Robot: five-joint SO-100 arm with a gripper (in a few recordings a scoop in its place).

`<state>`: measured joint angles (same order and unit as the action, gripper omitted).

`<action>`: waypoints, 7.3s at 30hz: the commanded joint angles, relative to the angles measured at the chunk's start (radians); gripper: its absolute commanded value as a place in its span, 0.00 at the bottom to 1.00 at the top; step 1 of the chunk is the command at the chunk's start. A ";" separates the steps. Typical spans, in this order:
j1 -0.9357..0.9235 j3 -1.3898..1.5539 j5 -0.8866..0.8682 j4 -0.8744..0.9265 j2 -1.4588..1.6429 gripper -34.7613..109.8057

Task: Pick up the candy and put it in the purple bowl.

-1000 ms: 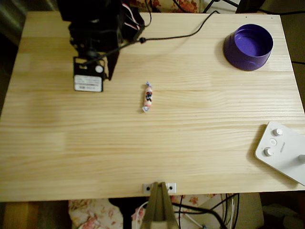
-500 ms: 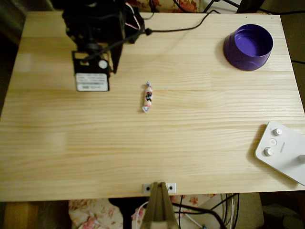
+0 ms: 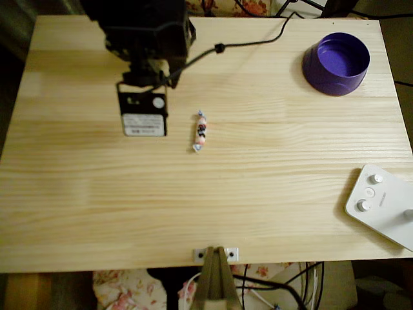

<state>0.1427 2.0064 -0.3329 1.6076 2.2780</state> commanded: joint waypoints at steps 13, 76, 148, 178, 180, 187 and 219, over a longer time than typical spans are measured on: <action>0.206 -0.109 -0.207 -0.087 -0.140 0.24; 0.281 0.023 -0.253 -0.446 -0.433 0.42; 0.235 0.235 -0.186 -0.707 -0.433 0.26; 0.187 0.224 -0.127 -0.615 -0.359 0.30; 0.187 0.239 -0.129 -0.626 -0.365 0.30; 0.186 0.265 -0.126 -0.663 -0.360 0.30; 0.127 0.242 -0.087 -0.793 -0.474 0.32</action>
<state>0.2715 2.2703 -0.4172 0.8560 1.8024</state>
